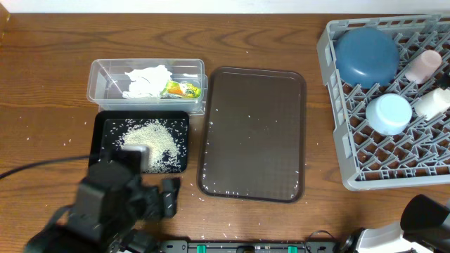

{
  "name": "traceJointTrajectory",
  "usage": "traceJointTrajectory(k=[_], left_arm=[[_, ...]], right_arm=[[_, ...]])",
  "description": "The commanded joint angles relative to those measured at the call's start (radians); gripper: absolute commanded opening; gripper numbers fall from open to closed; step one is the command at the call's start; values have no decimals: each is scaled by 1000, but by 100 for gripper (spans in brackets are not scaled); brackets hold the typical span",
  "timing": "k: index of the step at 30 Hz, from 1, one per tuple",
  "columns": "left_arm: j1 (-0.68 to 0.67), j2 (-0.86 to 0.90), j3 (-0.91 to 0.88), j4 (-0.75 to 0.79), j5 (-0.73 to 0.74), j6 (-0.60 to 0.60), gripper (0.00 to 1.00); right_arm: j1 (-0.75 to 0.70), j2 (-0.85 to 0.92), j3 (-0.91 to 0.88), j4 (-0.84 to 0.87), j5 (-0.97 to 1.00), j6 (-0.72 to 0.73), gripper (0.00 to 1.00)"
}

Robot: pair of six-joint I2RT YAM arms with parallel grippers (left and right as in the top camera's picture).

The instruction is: Sort waste into correct bins and load items into the dishwasher rack

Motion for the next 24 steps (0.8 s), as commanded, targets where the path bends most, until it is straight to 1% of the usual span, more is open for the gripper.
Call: traceJointTrajectory(k=[1,2,5,8,13,19,21,24], left_arm=[[-4,-40,-168,136,19,210,89],[-4,-64,-241,226,23,231,89],[-4,-145,-397,403,54,286,89],[-4,-259,-522,507,71,301,89],[44,-463,-649,558,66,304,89],[195,-665,-759,617,59,304,89],[245,-679,-787,643,59,304,89],[305,-671,-834,731,61,303,89]], right_arm=[[-5,6,-2,-2,6,-8,99],[-5,6,-2,-2,6,-8,99],[-5,6,-2,-2,6,-8,99],[-5,6,-2,-2,6,-8,99],[-5,6,-2,-2,6,-8,99],[-5,6,-2,-2,6,-8,99],[-5,6,-2,-2,6,-8,99],[-5,6,-2,-2,6,-8,99]])
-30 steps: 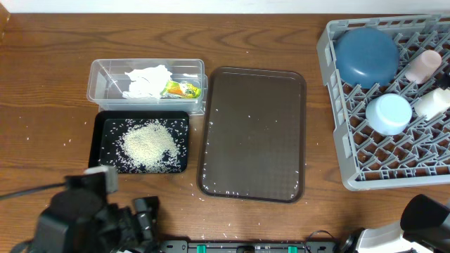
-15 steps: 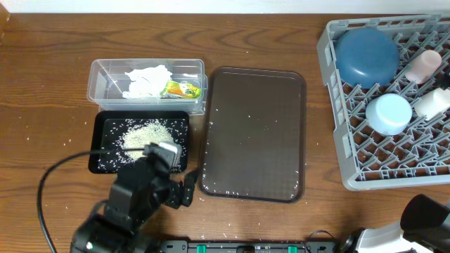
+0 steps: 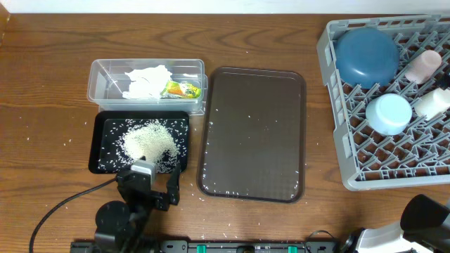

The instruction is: Sort waste into correct bins and load items into the dishwasher rack

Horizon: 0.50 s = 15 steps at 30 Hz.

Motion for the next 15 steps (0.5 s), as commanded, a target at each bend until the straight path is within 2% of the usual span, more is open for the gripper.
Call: traceJointTrajectory(k=[1,15], left_arm=[[51,-5,-46,80,6,13,89],[68,-15,-307,534,-16,32,89]], right_arm=[[-5,6,-1,-1,6,-8,99],[-5,6,-1,-1,6,-8,99]])
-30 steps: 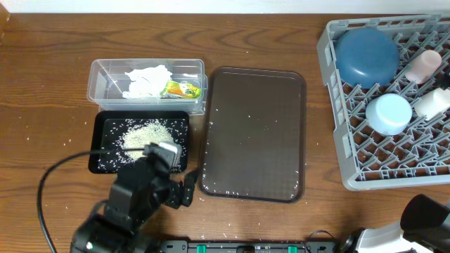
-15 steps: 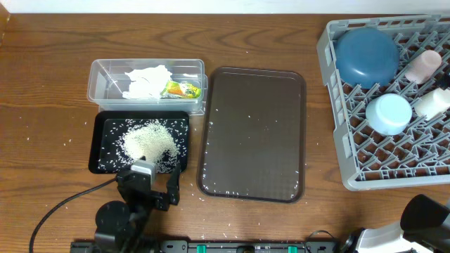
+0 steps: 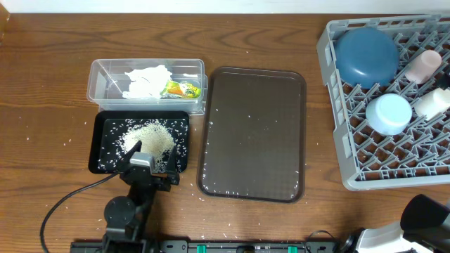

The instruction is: Sort waste into correct bins and load items into the dishwasher rack

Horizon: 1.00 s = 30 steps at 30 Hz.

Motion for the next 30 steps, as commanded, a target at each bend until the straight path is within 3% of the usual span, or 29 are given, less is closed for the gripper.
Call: traceJointTrajectory(k=[1,7,30], left_arm=[[6,-8,-37,53,-8,18,89],[12,-8,-37,-26,-9,18,90],[12,-3,-37,-17,-8,18,90]], right_arm=[[-5,6,-1,-1,6,-8,99],[-5,6,-1,-1,6,-8,99],[-5,6,-1,-1,6,-8,99]])
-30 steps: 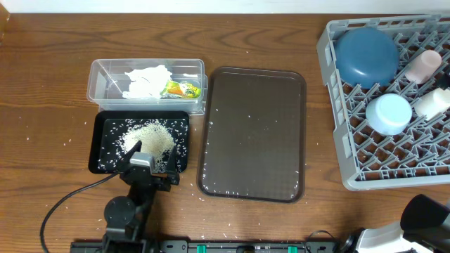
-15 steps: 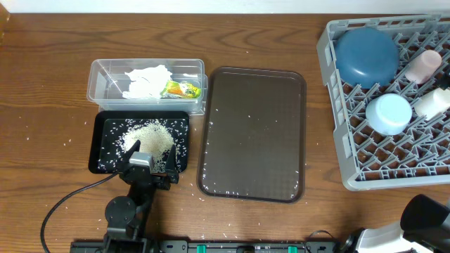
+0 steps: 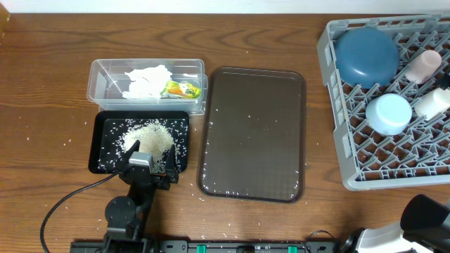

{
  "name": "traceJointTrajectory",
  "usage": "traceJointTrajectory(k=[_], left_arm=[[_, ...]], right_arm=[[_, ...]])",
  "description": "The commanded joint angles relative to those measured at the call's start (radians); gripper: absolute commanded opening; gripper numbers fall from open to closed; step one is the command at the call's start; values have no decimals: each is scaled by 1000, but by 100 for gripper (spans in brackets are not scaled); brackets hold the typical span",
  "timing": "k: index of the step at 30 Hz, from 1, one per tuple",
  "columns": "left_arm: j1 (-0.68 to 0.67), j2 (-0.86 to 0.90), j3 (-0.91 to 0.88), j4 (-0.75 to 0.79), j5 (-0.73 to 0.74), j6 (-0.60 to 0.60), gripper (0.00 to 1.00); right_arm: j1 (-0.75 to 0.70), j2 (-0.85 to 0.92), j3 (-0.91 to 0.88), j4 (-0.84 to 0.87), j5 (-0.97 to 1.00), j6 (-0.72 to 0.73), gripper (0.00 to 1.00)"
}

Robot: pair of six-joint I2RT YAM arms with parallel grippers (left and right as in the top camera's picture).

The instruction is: Sort waste into correct bins and load items into the dishwasher rack

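A clear bin at the back left holds crumpled white paper and a yellow-green wrapper. In front of it a black bin holds a heap of rice. The brown tray in the middle carries only scattered grains. The grey dishwasher rack on the right holds a blue bowl, a light blue cup, a pink cup and a white item. My left gripper sits at the black bin's near edge, its fingers apart and empty. Of the right arm only its base shows.
Loose rice grains lie on the wood around the bins and along the front edge. The left arm's cable loops over the table at the front left. Part of the right arm sits at the front right corner.
My left arm first loomed large over the front left, below the black bin. Then it was folded low near the front edge with the gripper just short of the bin. After that the gripper stood at the bin's near edge, and it has stayed there.
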Motion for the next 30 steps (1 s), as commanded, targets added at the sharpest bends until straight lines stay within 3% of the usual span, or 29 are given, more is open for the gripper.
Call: traceJointTrajectory(k=[1,21,30], left_arm=[[6,1,-14,-39,10,18,90],[6,13,-14,-39,11,18,90],[6,13,-14,-39,10,18,89]], right_arm=[[-5,6,-1,-1,6,-8,99],[-4,-7,-1,-1,6,-8,99],[72,-239,-1,-1,6,-8,99]])
